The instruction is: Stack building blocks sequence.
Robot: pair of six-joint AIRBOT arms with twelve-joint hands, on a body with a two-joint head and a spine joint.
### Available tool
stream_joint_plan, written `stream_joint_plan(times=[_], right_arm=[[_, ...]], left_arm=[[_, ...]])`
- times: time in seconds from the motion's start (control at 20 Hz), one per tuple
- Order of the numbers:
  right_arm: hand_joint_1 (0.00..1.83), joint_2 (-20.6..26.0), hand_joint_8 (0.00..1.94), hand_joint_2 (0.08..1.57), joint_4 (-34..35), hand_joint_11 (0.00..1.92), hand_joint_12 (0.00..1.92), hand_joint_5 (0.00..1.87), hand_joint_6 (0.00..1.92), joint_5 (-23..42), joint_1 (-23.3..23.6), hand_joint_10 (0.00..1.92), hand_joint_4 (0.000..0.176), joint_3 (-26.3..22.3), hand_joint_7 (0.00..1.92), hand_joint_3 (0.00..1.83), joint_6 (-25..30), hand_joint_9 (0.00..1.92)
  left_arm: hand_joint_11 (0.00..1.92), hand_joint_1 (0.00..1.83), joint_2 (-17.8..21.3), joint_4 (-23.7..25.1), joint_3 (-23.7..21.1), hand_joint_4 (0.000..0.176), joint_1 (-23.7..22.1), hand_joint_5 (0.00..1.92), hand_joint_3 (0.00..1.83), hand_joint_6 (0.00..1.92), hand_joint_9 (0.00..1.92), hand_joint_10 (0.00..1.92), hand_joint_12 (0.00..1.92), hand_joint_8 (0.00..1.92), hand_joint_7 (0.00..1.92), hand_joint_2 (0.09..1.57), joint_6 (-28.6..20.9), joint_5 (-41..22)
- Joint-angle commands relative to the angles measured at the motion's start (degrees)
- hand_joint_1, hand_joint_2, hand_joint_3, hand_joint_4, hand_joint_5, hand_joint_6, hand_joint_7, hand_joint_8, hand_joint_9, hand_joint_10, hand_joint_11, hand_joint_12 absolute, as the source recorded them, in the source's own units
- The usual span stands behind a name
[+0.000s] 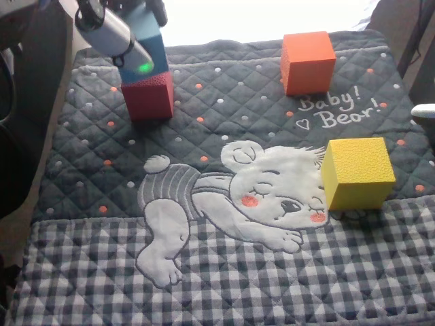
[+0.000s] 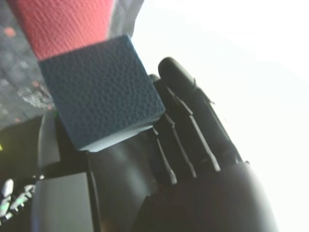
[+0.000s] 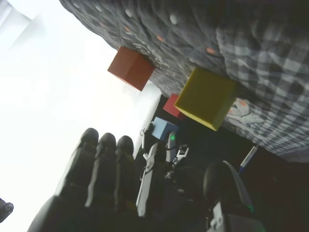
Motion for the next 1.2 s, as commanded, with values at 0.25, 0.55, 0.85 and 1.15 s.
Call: stream_joint_plan(times=[0.25,0.55,0.85,1.15], right_arm=[[0.56,-0.1,0.00,1.19,1.3,0.07,0.15,0.37,0.00,7.0,0.3,0.01,0.175,0.3,0.18,0.00,0.4,0.14],[0.53,-0.1,0.00,1.18,1.4,0.10,0.18,0.37,0.00,7.0,0.3,0.01,0.176,0.3,0.18,0.00,0.5,0.17],[0.58,-0.3,0.00,1.19,1.4,0.01,0.18,0.38,0.00,7.0,0.2,0.00,0.176,0.3,0.17,0.00,0.6,0.13],[0.60,-0.3,0.00,1.19,1.4,0.00,0.14,0.38,0.00,7.0,0.2,0.00,0.168,0.3,0.18,0.00,0.6,0.13]], left_arm=[[0.71,1.38,-1.4,0.2,1.4,0.000,0.2,1.08,0.00,0.59,0.93,1.30,1.33,0.80,1.06,1.09,0.2,-3.4],[0.71,1.39,-2.4,0.2,2.4,0.000,0.0,1.09,0.00,0.65,0.96,1.25,1.09,0.69,1.09,1.07,0.2,-3.4],[0.85,1.39,-2.3,0.2,2.5,0.000,-0.6,1.08,0.00,0.70,1.03,1.16,1.13,0.52,1.15,1.06,0.2,-3.6],[0.55,1.14,-2.4,0.0,2.5,0.000,-0.1,0.90,0.00,0.03,0.80,0.67,1.41,0.27,0.89,0.94,0.2,-3.4]])
